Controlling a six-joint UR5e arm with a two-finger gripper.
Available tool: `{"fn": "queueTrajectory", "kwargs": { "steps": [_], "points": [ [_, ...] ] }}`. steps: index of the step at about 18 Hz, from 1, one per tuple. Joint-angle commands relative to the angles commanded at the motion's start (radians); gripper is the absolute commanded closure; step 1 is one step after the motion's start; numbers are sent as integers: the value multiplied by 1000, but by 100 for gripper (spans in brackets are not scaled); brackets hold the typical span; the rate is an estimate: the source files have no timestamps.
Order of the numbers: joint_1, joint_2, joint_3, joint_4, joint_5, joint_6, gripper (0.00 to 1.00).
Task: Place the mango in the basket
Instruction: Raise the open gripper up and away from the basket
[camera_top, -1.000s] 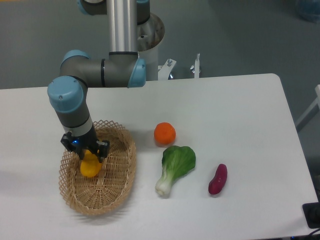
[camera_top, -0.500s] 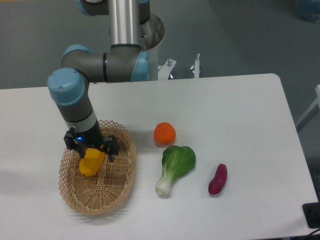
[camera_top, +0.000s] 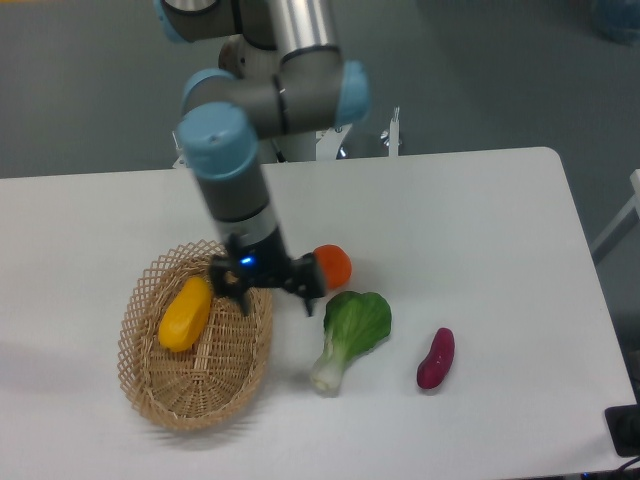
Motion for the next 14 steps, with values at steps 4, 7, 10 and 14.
{"fn": "queueTrajectory", "kwargs": {
  "steps": [4,7,10,14],
  "points": [
    [90,60,15,-104,2,337,0],
    [155,112,28,-158,-6,459,0],
    [190,130,29,-164,-35,477,0],
    [200,135,26,-164,-60,490,0]
  ]
}}
